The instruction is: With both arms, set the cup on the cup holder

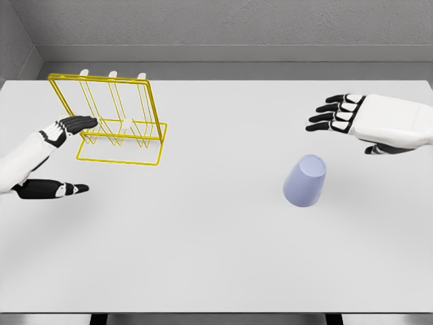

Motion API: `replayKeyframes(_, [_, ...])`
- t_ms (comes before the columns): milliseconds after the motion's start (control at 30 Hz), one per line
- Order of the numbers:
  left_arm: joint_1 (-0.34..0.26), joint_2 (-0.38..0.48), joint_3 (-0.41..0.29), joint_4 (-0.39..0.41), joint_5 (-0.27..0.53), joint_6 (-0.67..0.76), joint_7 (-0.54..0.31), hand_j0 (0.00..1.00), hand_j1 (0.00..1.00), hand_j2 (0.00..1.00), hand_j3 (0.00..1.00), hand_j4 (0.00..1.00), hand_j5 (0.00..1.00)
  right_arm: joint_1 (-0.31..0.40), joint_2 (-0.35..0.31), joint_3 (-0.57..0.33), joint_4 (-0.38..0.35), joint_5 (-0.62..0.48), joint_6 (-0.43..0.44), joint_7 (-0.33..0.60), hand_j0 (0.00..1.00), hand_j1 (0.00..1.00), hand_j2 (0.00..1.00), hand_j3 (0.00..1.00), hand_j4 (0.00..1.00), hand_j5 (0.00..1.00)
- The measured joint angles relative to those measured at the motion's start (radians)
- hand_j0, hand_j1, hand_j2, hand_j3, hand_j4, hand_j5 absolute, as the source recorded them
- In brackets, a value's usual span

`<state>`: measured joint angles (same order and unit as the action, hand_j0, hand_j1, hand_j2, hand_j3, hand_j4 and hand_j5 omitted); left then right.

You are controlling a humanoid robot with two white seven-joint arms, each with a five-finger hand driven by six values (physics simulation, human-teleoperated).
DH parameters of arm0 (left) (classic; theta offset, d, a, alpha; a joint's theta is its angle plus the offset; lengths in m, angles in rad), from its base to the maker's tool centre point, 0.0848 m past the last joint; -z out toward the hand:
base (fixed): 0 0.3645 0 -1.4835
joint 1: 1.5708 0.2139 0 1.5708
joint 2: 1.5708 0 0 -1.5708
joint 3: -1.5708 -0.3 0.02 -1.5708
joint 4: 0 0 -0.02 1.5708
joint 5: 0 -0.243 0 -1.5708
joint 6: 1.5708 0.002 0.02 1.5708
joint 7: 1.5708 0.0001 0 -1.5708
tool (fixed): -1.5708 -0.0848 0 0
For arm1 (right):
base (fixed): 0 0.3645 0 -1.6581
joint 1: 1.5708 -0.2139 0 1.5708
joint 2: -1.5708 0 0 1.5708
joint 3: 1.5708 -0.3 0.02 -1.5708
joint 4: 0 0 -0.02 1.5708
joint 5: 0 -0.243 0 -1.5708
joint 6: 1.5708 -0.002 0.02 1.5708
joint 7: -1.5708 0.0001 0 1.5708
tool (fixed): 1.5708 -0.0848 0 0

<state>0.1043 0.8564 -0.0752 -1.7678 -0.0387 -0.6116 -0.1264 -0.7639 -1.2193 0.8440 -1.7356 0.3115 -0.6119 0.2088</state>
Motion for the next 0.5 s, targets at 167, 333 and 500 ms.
replayKeyframes(167, [-0.005, -0.036, -0.025, -0.009, 0.015, 0.0, 0.003, 1.0, 1.0, 1.0, 1.0, 1.0, 1.0, 0.002, 0.005, 0.006, 0.002, -0.003, 0.0, 0.007, 1.0, 1.0, 1.0, 1.0, 1.0, 1.0])
replayKeyframes(333, [-0.011, -0.067, -0.091, -0.022, 0.141, 0.0, 0.007, 1.0, 1.0, 1.0, 1.0, 1.0, 1.0, 0.0, 0.01, 0.011, 0.004, -0.007, 0.0, 0.006, 1.0, 1.0, 1.0, 1.0, 1.0, 1.0])
replayKeyframes(500, [-0.014, -0.045, -0.145, -0.028, 0.257, 0.0, 0.007, 1.0, 1.0, 1.0, 1.0, 1.0, 1.0, -0.035, 0.023, 0.007, 0.011, -0.005, 0.0, 0.067, 1.0, 1.0, 1.0, 1.0, 1.0, 1.0])
